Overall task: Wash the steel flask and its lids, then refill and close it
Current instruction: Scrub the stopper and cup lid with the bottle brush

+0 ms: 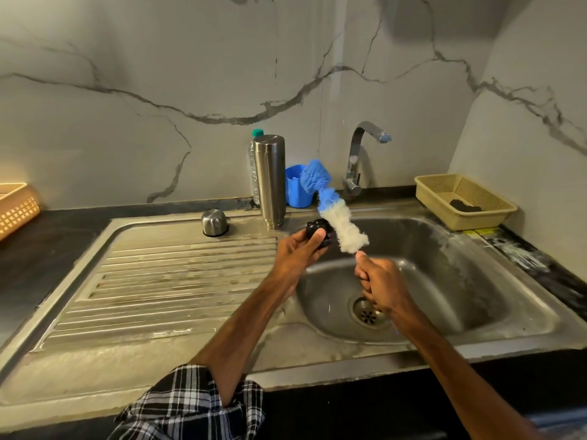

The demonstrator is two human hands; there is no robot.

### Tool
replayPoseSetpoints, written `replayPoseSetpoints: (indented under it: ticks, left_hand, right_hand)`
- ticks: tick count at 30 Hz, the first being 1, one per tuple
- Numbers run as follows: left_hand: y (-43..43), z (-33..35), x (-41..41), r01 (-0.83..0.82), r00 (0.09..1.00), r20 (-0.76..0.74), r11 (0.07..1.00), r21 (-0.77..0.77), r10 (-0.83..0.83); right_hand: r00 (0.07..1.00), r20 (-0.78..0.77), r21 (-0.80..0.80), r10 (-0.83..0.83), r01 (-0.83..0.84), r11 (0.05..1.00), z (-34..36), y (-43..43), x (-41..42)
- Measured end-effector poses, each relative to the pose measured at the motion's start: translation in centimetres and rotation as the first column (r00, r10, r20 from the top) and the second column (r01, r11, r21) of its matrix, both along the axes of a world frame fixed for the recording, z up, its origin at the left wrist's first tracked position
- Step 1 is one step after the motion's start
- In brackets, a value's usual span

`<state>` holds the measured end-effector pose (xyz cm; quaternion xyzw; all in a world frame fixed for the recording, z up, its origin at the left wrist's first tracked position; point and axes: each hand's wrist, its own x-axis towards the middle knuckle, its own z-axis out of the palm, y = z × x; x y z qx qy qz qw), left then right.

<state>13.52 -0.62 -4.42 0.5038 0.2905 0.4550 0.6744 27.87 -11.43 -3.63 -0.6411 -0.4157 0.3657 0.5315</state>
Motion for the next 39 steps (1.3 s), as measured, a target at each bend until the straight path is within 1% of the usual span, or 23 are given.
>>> replayPoseSetpoints:
  ticks: [2,4,5,6,8,9,10,13,15,19,21,23,25,27,29,33,35,39]
  left_hand:
    - [0.3,0.0,-0.4,-0.023,1.000,-0.003,1.000,-0.008,0.023]
    - [0.9,0.1,-0.8,-0.062,0.998,0.027,0.998,-0.034,0.063]
    - [1.3,0.1,-1.2,-0.077,0.996,0.045,0.996,-0.048,0.080]
    - [1.7,0.1,-1.5,-0.090,0.993,0.065,0.994,-0.063,0.094]
    - [2.3,-0.2,-2.0,-0.115,0.987,0.099,0.989,-0.091,0.123]
    - [2.4,-0.2,-2.1,-0.128,0.984,0.110,0.987,-0.098,0.139]
    - [2.5,-0.3,-2.1,-0.137,0.982,0.113,0.986,-0.099,0.148]
    - [2.7,-0.4,-1.8,-0.146,0.978,0.131,0.983,-0.112,0.160]
    - [2.8,-0.4,-1.7,-0.159,0.969,0.165,0.975,-0.155,0.184]
    - [2.9,-0.3,-1.8,-0.179,0.961,0.181,0.968,-0.174,0.210]
    - [2.9,-0.2,-1.9,-0.178,0.950,0.217,0.961,-0.210,0.223]
    - [2.9,0.0,-2.2,-0.159,0.935,0.267,0.951,-0.266,0.231]
    - [2.8,0.3,-2.3,-0.127,0.929,0.302,0.950,-0.286,0.216]
    - [2.6,0.6,-2.1,-0.092,0.931,0.317,0.958,-0.272,0.179]
    - [2.4,0.8,-1.8,-0.061,0.929,0.337,0.962,-0.266,0.152]
    - [2.5,1.0,-2.0,-0.040,0.917,0.371,0.958,-0.283,0.148]
    - [2.5,0.9,-2.1,-0.047,0.920,0.360,0.955,-0.292,0.155]
    - [2.6,0.6,-2.1,-0.056,0.922,0.351,0.952,-0.300,0.164]
  right_hand:
    - [0.999,0.042,0.002,-0.001,0.000,1.000,0.1,0.4,0.6]
    - [0.997,0.076,-0.003,0.011,-0.010,1.000,0.0,0.6,1.8]
    - [0.992,0.125,-0.005,0.027,-0.027,1.000,-0.1,0.7,2.6]
    - [0.977,0.209,-0.010,0.048,-0.047,0.999,-0.2,0.7,3.4]
    - [0.919,0.382,-0.033,0.098,-0.092,0.995,-0.5,0.5,5.0]
    - [0.897,0.427,-0.045,0.114,-0.105,0.993,-0.8,0.4,5.7]
    - [0.892,0.436,-0.044,0.122,-0.114,0.993,-1.2,0.3,6.1]
    - [0.929,0.340,-0.003,0.147,-0.155,0.988,-2.5,0.0,6.0]
    - [0.934,0.316,-0.001,0.169,-0.178,0.984,-3.0,0.2,5.5]
    - [0.931,0.333,-0.016,0.147,-0.150,0.989,-3.2,0.9,5.5]
    - [0.928,0.343,-0.019,0.147,-0.150,0.988,-3.3,0.8,5.5]
    - [0.902,0.403,-0.018,0.153,-0.159,0.987,-3.3,0.6,5.4]
    - [0.894,0.432,0.004,0.117,-0.132,0.991,-3.2,0.7,5.4]
    - [0.892,0.444,0.014,0.083,-0.100,0.995,-3.2,0.8,5.6]
    - [0.877,0.470,0.004,0.096,-0.110,0.994,-3.4,0.8,5.6]
    - [0.911,0.405,0.045,0.075,-0.102,0.994,-3.5,0.7,6.2]
    - [0.925,0.368,0.042,0.100,-0.124,0.991,-3.5,0.6,5.9]
    - [0.897,0.417,0.035,0.148,-0.178,0.983,-3.5,0.3,5.3]
